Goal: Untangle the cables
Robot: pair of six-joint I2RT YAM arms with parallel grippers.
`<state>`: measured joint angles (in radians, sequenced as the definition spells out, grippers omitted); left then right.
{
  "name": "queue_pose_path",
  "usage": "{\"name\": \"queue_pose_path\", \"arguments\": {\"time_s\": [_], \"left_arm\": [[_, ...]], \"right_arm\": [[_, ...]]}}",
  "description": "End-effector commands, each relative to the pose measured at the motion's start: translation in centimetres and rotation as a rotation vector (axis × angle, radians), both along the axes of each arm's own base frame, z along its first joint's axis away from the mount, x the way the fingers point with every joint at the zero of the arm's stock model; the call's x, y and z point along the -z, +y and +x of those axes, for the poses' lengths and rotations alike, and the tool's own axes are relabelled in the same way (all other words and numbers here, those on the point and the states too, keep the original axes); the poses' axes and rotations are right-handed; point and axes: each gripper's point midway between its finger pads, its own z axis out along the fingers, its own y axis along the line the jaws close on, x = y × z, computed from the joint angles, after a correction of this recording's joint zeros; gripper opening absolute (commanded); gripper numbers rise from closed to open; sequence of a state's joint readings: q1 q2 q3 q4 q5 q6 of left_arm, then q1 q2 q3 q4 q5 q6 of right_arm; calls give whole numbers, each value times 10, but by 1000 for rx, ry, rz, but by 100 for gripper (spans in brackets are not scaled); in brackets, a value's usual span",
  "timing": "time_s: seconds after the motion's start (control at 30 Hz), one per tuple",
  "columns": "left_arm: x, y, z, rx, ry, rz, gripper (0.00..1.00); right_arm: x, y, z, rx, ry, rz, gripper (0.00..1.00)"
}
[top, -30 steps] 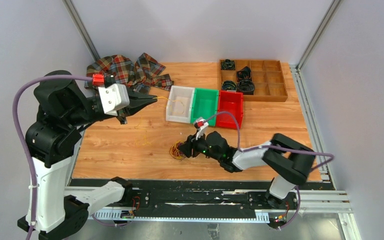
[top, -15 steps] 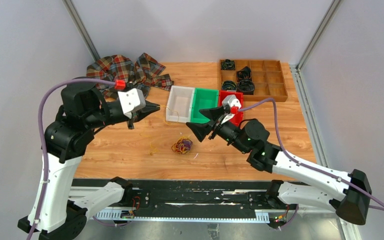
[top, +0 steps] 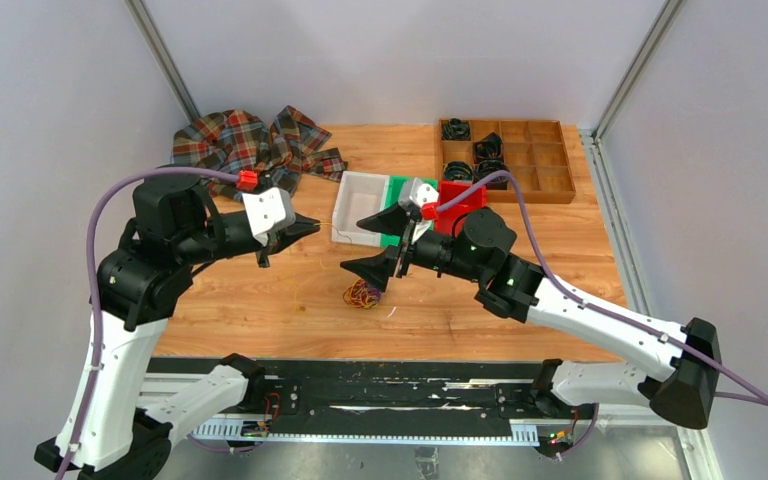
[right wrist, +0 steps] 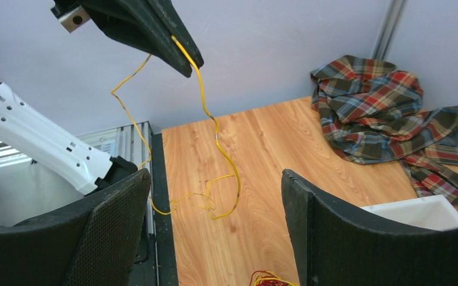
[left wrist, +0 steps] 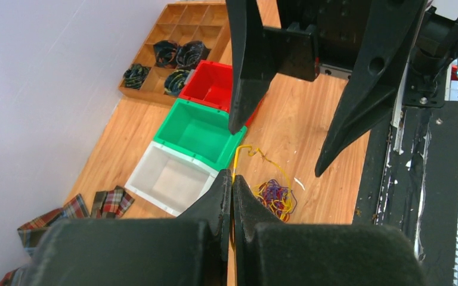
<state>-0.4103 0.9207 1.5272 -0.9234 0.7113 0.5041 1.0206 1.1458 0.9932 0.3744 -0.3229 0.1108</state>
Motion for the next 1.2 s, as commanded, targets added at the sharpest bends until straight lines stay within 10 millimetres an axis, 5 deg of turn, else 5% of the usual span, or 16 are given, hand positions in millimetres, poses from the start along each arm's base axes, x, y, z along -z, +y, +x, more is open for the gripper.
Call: {"name": "queue_pose_path", "arguments": {"time_s": [0.0, 0.27, 0.67, 1.17], "left_arm": [[-5, 0, -7, 12, -13, -16, 0], [-8, -3, -10, 27, 0, -30, 0], [-12, -3, -3, 11, 3, -29, 0], [-28, 0, 3, -61, -9, -90, 0]], "right_arm": [[-8, 11, -15, -95, -26, -2, 80], [-7, 23, -23, -151, -28, 28, 81], [-2, 77, -63, -211, -82, 49, 82], [-9, 103, -25, 161, -122, 131, 82]]}}
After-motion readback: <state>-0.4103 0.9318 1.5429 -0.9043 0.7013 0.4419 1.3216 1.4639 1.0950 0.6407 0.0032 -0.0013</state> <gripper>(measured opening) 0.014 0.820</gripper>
